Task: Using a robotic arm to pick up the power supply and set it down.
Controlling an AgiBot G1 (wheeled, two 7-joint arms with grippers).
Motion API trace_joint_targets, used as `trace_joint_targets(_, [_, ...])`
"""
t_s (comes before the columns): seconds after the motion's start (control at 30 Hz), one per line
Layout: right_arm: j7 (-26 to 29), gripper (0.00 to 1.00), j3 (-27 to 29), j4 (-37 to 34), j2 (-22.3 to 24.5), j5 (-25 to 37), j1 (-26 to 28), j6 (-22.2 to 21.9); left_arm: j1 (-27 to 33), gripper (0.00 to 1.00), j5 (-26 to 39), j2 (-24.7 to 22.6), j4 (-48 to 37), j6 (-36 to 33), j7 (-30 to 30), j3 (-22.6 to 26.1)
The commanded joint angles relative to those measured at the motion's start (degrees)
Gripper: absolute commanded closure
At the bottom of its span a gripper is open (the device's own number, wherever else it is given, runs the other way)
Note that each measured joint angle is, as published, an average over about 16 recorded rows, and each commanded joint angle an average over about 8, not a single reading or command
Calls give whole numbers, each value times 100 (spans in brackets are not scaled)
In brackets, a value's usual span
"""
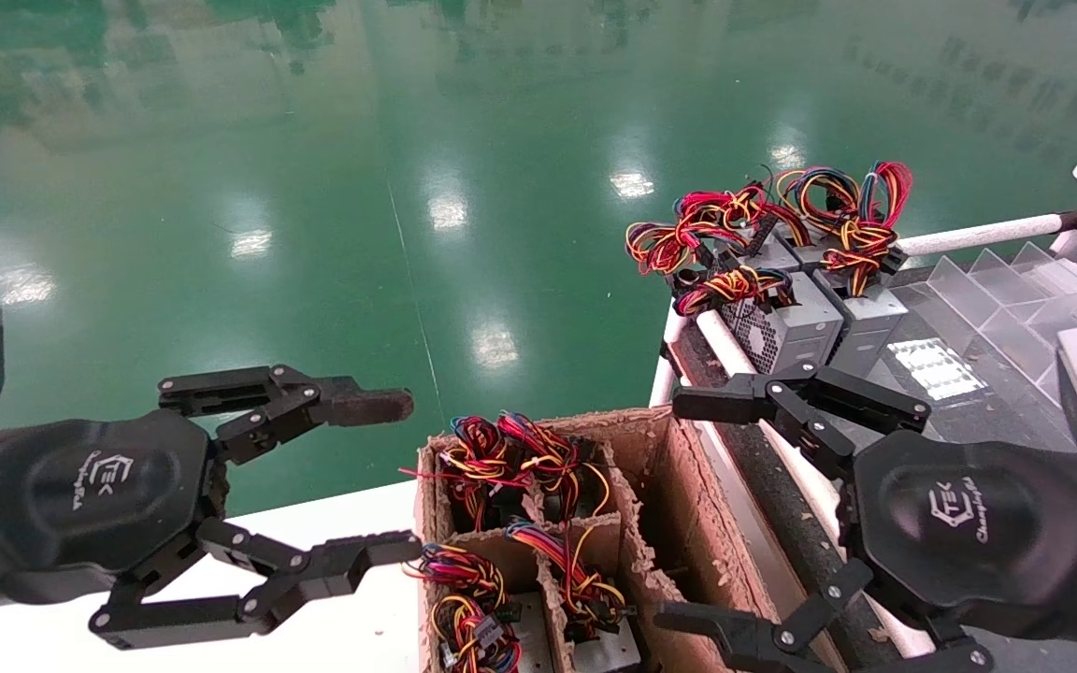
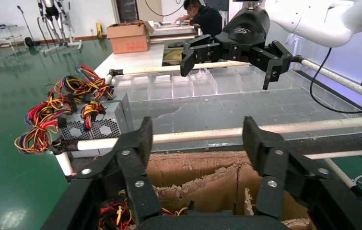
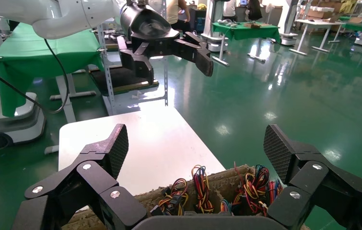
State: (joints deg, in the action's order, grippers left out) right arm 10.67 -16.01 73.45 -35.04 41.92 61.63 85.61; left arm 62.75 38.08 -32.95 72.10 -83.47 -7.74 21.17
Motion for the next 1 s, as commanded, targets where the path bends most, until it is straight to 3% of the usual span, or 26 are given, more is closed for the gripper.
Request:
trace_joint_targets(0.03, [0, 0, 0, 0, 0, 0, 0, 0, 0, 100, 0, 0, 0, 0, 0, 0])
trace_joint_targets(0.83, [0, 0, 0, 0, 0, 0, 0, 0, 0, 100, 0, 0, 0, 0, 0, 0])
trace_joint_targets(0.87, [0, 0, 0, 0, 0, 0, 0, 0, 0, 95, 0, 0, 0, 0, 0, 0])
trace_joint_targets(1.0, [0, 0, 0, 0, 0, 0, 0, 0, 0, 45, 0, 0, 0, 0, 0, 0])
